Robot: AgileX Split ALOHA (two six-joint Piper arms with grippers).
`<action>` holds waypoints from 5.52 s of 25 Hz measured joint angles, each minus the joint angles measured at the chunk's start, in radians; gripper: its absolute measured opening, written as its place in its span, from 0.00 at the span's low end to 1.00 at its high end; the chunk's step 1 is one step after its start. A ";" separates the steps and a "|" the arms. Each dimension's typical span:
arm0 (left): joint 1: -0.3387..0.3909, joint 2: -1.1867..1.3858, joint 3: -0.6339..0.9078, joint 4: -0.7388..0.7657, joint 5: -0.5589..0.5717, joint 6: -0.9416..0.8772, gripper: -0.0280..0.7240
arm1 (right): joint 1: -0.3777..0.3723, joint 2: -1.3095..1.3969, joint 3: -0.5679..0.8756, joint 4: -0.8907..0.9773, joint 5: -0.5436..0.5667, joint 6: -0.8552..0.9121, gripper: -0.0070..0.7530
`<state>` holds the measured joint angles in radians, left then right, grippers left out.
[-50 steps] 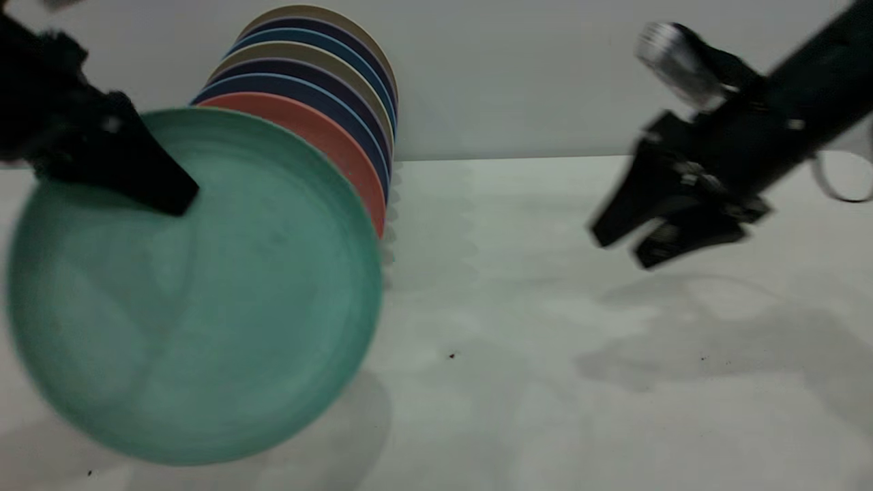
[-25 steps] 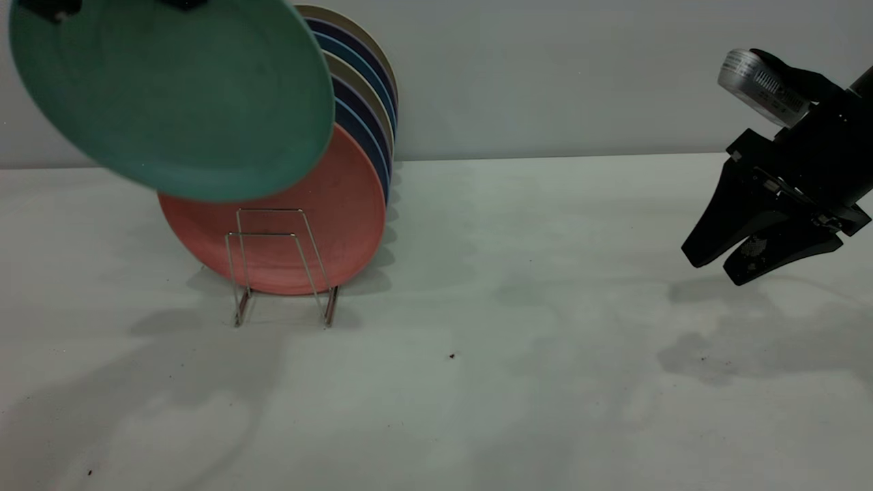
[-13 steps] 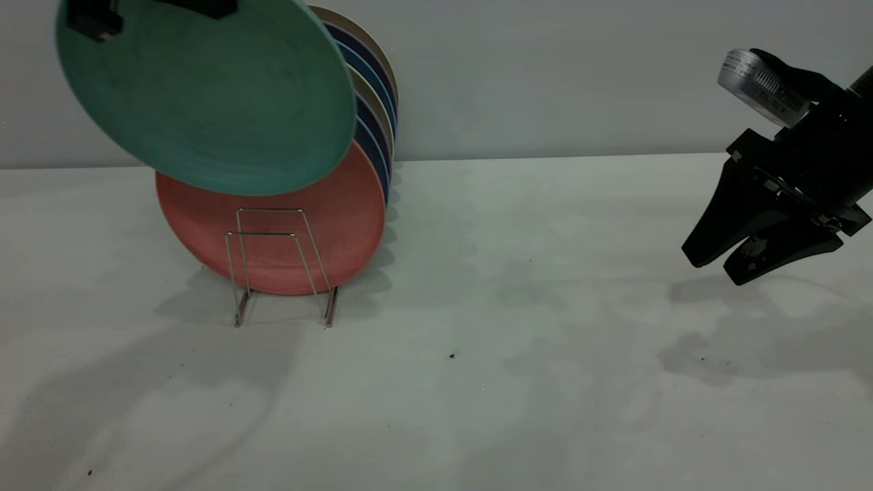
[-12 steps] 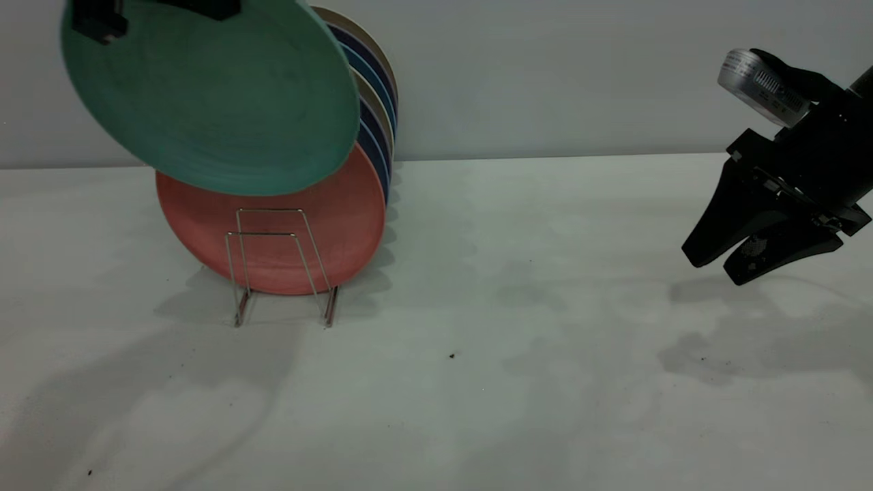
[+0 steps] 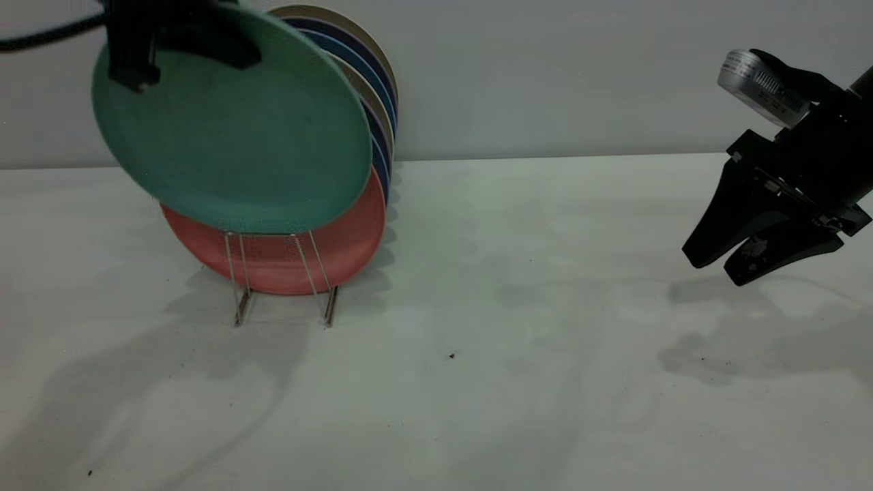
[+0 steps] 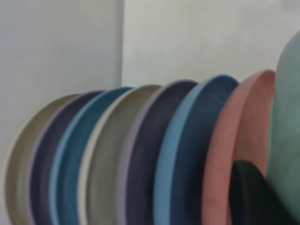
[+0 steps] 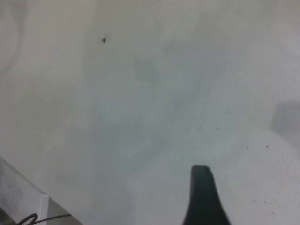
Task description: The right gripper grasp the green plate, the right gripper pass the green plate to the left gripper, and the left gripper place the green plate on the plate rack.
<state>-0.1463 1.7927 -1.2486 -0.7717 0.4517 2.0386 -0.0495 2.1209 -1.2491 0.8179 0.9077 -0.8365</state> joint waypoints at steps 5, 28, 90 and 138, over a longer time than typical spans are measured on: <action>0.000 0.030 0.000 0.000 -0.001 0.000 0.19 | 0.000 0.000 0.000 0.000 0.000 0.000 0.71; 0.000 0.104 0.000 0.000 -0.023 -0.022 0.61 | 0.000 0.000 0.000 -0.001 0.000 0.000 0.71; 0.184 -1.571 0.692 0.584 0.710 -1.928 0.75 | 0.448 -1.649 0.679 -0.697 0.215 0.685 0.68; 0.120 -1.657 0.759 0.659 0.683 -1.882 0.75 | 0.447 -1.944 0.777 -0.806 0.218 0.729 0.68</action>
<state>-0.0263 0.1353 -0.4895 -0.1130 1.1343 0.1567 0.3971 0.1768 -0.4725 0.0118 1.1254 -0.1073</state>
